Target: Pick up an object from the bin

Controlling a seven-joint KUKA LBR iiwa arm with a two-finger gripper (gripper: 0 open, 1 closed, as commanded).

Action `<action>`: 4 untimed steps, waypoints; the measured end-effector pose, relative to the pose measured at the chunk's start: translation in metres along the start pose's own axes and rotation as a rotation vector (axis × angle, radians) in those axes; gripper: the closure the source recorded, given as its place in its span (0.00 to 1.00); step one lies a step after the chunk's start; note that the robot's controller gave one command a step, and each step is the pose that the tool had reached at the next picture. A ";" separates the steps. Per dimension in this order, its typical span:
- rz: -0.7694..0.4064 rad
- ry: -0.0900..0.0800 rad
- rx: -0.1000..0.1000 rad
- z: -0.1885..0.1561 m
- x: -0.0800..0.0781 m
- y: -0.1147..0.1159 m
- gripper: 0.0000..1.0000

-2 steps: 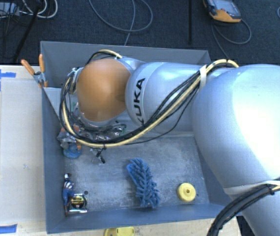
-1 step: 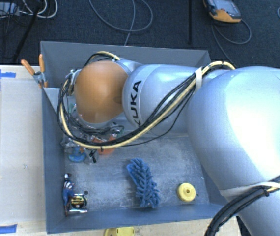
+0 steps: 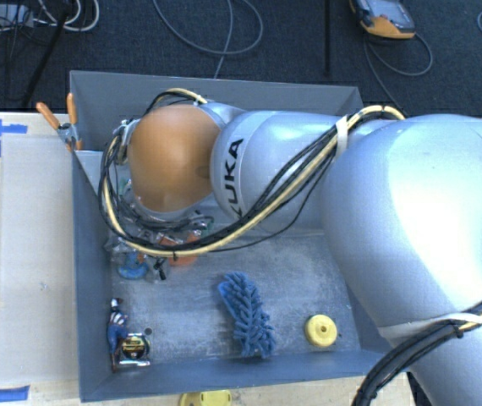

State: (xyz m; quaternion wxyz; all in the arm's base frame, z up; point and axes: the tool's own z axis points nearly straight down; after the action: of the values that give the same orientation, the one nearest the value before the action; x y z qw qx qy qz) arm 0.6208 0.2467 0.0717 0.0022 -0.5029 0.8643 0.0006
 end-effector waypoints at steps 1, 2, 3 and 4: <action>0.001 0.003 -0.004 -0.005 0.001 0.001 1.00; 0.000 0.010 -0.008 -0.026 0.002 0.003 1.00; 0.001 0.004 -0.003 -0.048 0.000 0.002 1.00; 0.002 0.002 -0.001 -0.063 0.000 0.002 1.00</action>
Offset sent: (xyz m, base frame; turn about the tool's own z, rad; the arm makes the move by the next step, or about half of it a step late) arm 0.0001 0.0000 0.1228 0.0000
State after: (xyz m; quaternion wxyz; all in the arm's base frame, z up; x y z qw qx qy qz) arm 0.6192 0.2476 0.1345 0.0011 -0.5022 0.8647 0.0005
